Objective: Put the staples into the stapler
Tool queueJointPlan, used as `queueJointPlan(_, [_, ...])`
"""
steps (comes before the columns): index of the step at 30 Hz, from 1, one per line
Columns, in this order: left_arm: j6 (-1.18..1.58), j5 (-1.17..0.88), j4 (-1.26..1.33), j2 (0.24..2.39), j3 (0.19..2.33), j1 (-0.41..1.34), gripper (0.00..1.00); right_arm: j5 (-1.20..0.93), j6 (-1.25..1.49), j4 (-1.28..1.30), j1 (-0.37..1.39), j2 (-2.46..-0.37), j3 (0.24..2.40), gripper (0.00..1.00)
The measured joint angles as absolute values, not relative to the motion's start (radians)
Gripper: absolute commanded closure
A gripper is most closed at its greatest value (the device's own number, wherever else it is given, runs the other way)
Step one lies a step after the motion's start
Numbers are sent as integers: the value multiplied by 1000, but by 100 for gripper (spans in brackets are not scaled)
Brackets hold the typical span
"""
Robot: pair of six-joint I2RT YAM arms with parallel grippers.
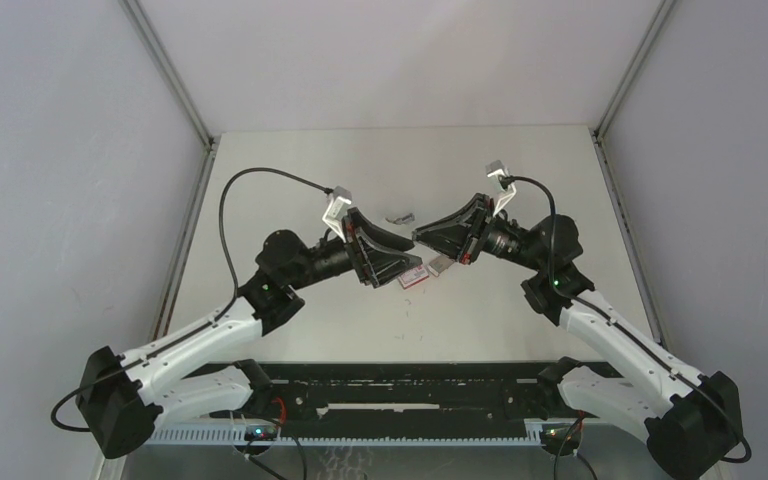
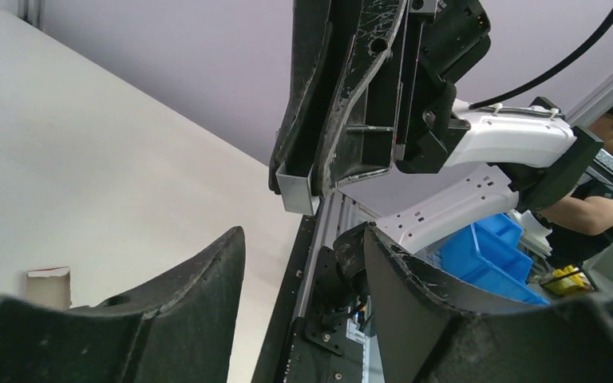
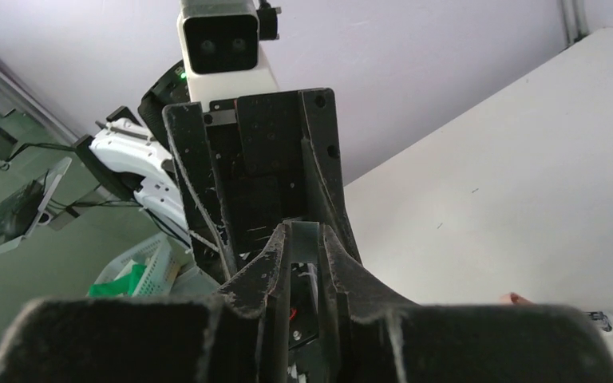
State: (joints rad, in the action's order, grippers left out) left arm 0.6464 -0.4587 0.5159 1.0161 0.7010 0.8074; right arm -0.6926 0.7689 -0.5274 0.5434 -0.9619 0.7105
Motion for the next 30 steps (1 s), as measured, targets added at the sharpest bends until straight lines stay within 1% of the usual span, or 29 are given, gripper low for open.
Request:
queueJointPlan(5, [646, -482, 531, 1022, 709, 809, 49, -728, 782, -554, 548, -963, 709, 90])
queueJointPlan(11, [646, -501, 542, 1029, 709, 810, 55, -756, 794, -579, 553, -963, 709, 90])
queueJointPlan(30, [647, -527, 561, 1029, 709, 815, 54, -795, 808, -596, 560, -971, 709, 91])
